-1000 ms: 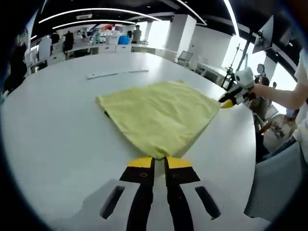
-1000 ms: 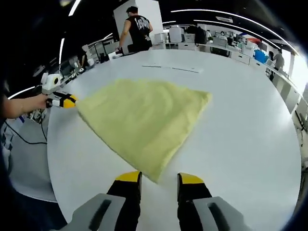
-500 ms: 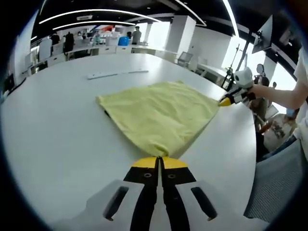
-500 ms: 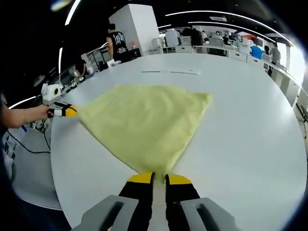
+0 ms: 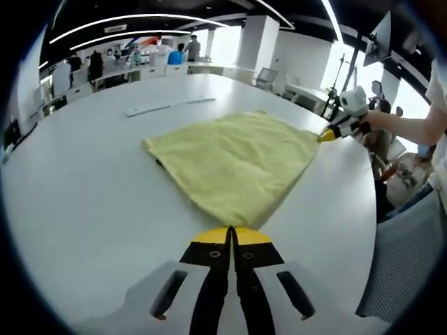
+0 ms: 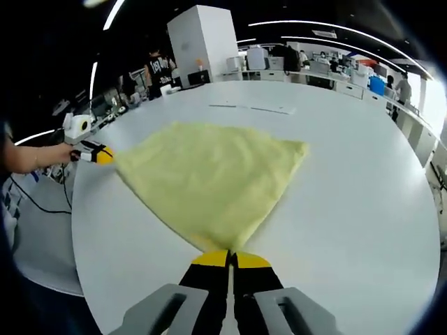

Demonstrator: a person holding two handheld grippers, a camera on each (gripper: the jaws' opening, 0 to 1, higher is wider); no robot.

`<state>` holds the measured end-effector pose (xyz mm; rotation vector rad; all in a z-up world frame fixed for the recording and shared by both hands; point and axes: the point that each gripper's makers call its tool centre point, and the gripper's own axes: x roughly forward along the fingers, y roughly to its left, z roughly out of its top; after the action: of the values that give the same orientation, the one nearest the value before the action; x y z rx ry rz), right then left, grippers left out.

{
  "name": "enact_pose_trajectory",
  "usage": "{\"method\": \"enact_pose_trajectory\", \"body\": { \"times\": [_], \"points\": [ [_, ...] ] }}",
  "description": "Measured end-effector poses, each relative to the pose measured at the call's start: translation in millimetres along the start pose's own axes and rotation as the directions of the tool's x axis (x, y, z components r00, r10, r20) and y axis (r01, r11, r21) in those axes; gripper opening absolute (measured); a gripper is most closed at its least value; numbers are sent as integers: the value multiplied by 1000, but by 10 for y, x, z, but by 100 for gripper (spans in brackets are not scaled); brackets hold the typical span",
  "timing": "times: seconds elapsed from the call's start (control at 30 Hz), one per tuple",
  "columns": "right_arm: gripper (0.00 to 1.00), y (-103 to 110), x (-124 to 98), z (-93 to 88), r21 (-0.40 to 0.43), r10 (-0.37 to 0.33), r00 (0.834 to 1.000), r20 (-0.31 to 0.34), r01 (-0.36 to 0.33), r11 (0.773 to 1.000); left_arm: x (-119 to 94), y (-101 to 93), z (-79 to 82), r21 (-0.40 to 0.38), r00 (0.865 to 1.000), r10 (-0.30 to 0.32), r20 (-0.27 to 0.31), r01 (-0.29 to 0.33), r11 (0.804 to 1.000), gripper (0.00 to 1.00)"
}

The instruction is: Fold the garment on the visible template until the final outline fits inside the template.

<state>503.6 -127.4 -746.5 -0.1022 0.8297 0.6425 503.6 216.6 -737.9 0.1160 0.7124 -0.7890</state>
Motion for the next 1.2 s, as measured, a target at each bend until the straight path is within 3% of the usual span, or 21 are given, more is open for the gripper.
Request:
{"method": "enact_pose_trajectory", "body": {
  "times": [0.13, 0.3, 0.4, 0.5, 0.67, 0.93, 1.1, 1.2],
  "points": [
    [0, -26, -3, -22, -17, -15, 1000, -11, 15, 1000, -15, 62, -114, 22, 999, 30, -39, -29, 999, 0],
    [0, -5, 4, -34, -32, -11, 1000, -21, 11, 999, -46, 37, -145, -16, 999, 16, -38, -16, 1000, 0],
    [0, -7, 10, -38, -21, -12, 1000, -24, 12, 1000, -48, 25, -111, 8, 999, 17, -30, -16, 1000, 0],
    [0, 1, 8, -45, -21, -13, 1000, -28, 12, 1000, -37, -57, 4, -10, 999, -32, 10, 32, 999, 1],
    [0, -10, 4, -50, -4, -8, 1000, -28, 8, 1000, 17, -89, 47, -12, 999, -52, 16, 52, 999, 8],
    [0, -7, -3, -52, -2, -8, 1000, -30, 8, 1000, 78, -118, 43, -71, 997, -71, 17, 72, 995, 0],
    [0, -11, -23, -90, -31, -8, 999, -45, 6, 1000, 97, -115, -150, -38, 996, -36, -87, 33, 999, 0],
    [0, 14, -24, -142, -41, -7, 998, -70, 4, 999, 120, -116, -188, -26, 995, -17, -97, 15, 1000, 0]
  ]
}}
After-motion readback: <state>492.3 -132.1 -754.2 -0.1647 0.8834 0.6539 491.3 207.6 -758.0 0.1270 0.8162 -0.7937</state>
